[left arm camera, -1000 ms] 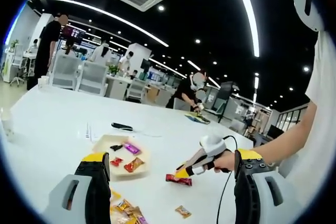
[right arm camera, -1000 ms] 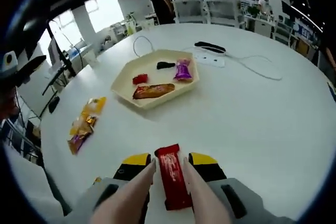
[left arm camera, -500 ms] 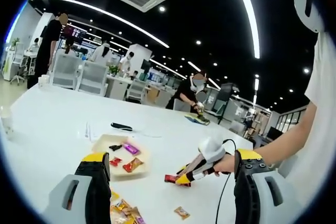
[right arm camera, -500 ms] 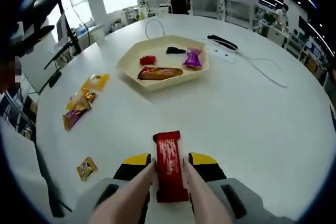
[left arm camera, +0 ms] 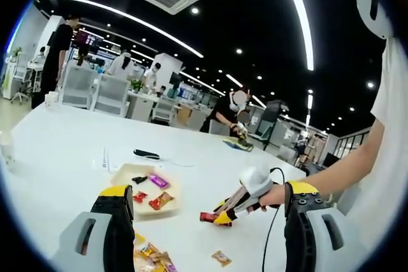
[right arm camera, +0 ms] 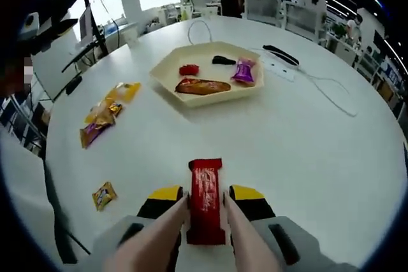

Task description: Place the target food into the container with the food tongs after gripping and lifting it, then release it inside without dropping or visibly crushing the food.

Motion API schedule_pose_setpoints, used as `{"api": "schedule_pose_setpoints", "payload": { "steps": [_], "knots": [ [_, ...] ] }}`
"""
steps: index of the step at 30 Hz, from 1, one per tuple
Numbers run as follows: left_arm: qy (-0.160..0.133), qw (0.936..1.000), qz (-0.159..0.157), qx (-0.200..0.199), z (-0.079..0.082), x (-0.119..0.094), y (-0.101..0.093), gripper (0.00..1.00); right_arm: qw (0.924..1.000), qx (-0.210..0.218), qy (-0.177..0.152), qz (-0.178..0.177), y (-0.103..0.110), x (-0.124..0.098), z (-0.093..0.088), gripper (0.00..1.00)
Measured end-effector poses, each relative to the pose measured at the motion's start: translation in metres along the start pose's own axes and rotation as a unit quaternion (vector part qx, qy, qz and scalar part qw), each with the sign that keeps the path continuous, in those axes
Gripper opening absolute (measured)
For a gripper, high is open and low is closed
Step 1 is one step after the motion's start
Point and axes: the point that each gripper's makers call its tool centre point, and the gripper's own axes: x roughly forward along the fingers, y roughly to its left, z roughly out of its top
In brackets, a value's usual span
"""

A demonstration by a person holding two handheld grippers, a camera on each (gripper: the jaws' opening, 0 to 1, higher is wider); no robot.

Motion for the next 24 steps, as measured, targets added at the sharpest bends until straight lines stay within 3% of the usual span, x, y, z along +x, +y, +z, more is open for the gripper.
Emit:
{"api": "schedule_pose_setpoints", "payload": {
  "steps": [3, 8, 11, 12, 24],
  "knots": [
    [0.005, 1.0, -0.002, 0.001, -0.003, -0.001, -0.001, 0.99, 0.9997, 0.014, -0.001, -0.021, 0.002, 0.0, 0.0, 0.28],
    [0.009, 0.9999, -0.008, 0.004, -0.006, 0.0, -0.005, 0.98, 0.9995, 0.016, -0.012, -0.026, 0.0, -0.001, 0.0, 0.24],
    [0.002, 0.9998, -0.007, 0.019, -0.002, 0.001, -0.006, 0.99, 0.9989, 0.029, 0.005, -0.035, 0.004, 0.001, 0.001, 0.21],
    [0.003, 0.9998, -0.007, 0.021, -0.001, 0.001, -0.006, 0.99, 0.9994, 0.009, 0.011, -0.032, 0.007, 0.001, 0.002, 0.21],
    [0.0, 0.9998, 0.0, 0.022, 0.005, 0.0, -0.001, 0.99, 0.9992, 0.031, -0.009, -0.022, 0.002, 0.001, 0.001, 0.22]
  ]
}}
